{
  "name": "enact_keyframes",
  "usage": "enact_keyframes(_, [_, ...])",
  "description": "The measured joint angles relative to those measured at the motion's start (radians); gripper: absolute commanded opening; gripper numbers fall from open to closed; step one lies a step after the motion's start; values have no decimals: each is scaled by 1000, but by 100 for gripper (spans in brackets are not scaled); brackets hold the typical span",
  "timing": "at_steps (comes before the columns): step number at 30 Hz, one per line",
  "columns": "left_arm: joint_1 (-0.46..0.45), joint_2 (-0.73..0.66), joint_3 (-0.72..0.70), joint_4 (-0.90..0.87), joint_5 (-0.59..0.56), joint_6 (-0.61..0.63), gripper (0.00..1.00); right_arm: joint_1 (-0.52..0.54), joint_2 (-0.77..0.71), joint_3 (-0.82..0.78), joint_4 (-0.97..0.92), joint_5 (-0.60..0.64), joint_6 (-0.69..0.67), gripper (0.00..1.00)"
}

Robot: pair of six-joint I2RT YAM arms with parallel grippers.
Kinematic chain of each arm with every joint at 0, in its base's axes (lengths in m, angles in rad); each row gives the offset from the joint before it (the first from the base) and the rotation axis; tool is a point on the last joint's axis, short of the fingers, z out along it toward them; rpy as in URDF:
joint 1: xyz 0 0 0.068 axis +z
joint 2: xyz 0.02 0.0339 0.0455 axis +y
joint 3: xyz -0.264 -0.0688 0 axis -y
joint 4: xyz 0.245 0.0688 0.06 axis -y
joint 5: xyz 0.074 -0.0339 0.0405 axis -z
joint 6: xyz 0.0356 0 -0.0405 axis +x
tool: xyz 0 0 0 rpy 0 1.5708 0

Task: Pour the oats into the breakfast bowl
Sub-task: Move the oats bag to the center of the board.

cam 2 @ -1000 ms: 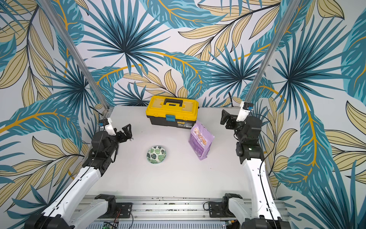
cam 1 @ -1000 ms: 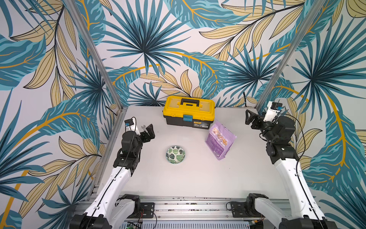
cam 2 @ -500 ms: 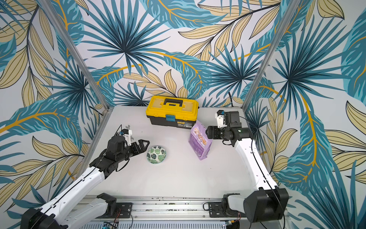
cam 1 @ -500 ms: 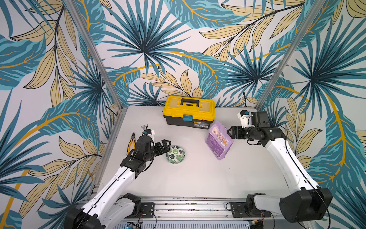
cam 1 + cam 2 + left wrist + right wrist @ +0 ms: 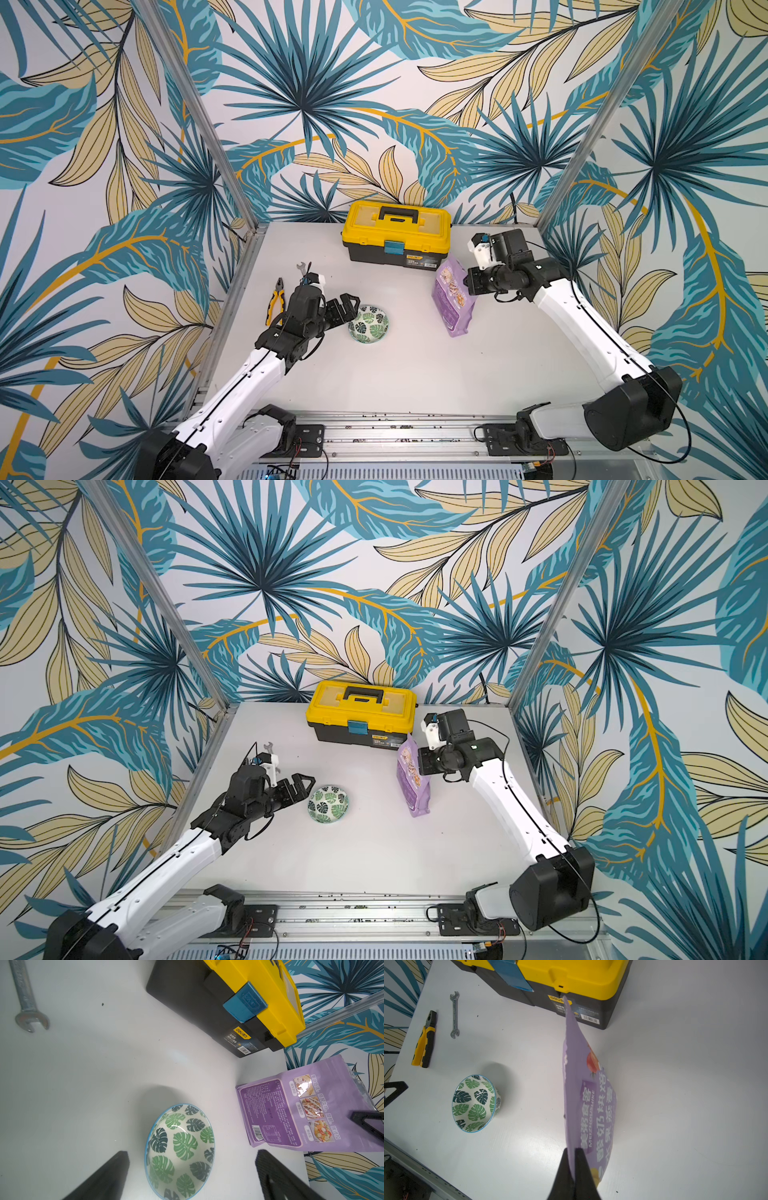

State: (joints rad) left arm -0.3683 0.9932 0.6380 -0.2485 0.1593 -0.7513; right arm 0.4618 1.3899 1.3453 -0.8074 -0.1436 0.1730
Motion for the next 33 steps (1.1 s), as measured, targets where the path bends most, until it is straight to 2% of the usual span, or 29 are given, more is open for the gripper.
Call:
enact_keyframes(6, [-109,32,12,-8,-56,-32,100,165,14,28,4,86,131,0])
enact_keyframes(15, [-233,154,120,3,-116,-51,100,282,82,43,73,182,240,1])
enact_keyframes(17, [-253,180,134,10,-123,-53,100,296,94,54,80,196,250,15])
enact_keyframes(25, [-301,237,161,20,-153,-53,100,305,99,102,127,203,245,44])
enact_keyframes(29, [-305,237,163,25,-165,-57,100,283,99,154,111,195,212,50])
enact_keyframes(33, [-305,234,163,24,-179,-61,100,217,97,203,84,138,182,50])
